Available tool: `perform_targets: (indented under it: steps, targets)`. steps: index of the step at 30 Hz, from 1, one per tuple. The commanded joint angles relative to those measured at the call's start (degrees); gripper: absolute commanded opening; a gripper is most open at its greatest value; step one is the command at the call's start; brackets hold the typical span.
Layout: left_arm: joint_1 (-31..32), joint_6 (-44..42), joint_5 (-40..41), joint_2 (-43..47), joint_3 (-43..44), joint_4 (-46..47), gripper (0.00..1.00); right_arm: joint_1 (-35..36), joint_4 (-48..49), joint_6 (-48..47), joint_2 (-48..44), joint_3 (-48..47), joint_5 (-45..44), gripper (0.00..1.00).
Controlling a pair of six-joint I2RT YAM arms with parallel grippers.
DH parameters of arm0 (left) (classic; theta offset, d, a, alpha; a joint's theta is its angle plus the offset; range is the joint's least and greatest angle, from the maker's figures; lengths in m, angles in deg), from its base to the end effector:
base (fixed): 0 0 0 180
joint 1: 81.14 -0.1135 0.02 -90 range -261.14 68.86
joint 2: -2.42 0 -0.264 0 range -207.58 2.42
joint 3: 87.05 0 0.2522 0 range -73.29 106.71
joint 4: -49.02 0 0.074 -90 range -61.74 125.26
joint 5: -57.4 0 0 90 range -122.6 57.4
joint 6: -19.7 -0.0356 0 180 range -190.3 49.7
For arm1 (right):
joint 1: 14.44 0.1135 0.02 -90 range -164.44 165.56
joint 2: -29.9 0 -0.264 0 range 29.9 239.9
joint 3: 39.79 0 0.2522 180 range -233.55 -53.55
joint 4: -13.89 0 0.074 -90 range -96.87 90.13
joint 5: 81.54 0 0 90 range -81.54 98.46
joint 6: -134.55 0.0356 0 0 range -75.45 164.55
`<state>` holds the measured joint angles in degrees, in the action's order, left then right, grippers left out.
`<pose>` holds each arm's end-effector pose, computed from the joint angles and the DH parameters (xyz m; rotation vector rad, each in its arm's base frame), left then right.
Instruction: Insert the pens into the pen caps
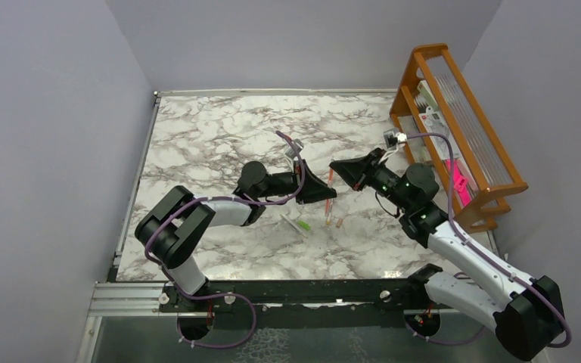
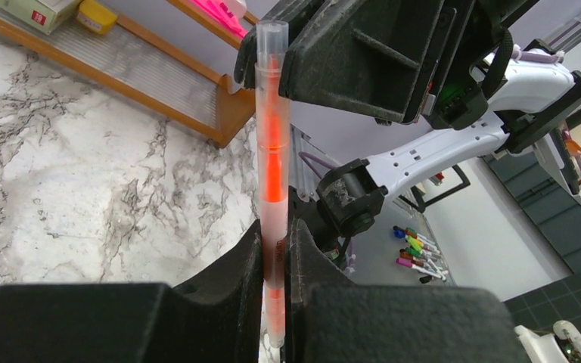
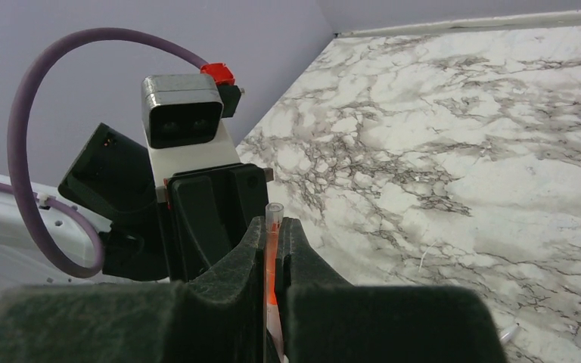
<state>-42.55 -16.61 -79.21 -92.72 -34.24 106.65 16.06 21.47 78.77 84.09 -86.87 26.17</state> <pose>0.2379 -0.2230 0.2326 0.6231 1.5506 -1.8093 0.1873 0.1229 0.2973 -0.2065 1.6654 1.1128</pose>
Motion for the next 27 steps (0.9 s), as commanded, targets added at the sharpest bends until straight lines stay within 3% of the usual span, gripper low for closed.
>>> perform_targets:
  steps: [1, 27]
  targets:
    - [-0.8, -1.2, 6.8, 2.6, 4.2, 2.3, 0.00, 0.5, -2.3, 1.7, -1.7, 3.2, 4.3, 0.01]
    - [-4.6, -2.8, 5.1, 3.0, 17.4, -4.8, 0.00, 0.5, -8.7, -1.7, -2.3, 7.4, 7.7, 0.01]
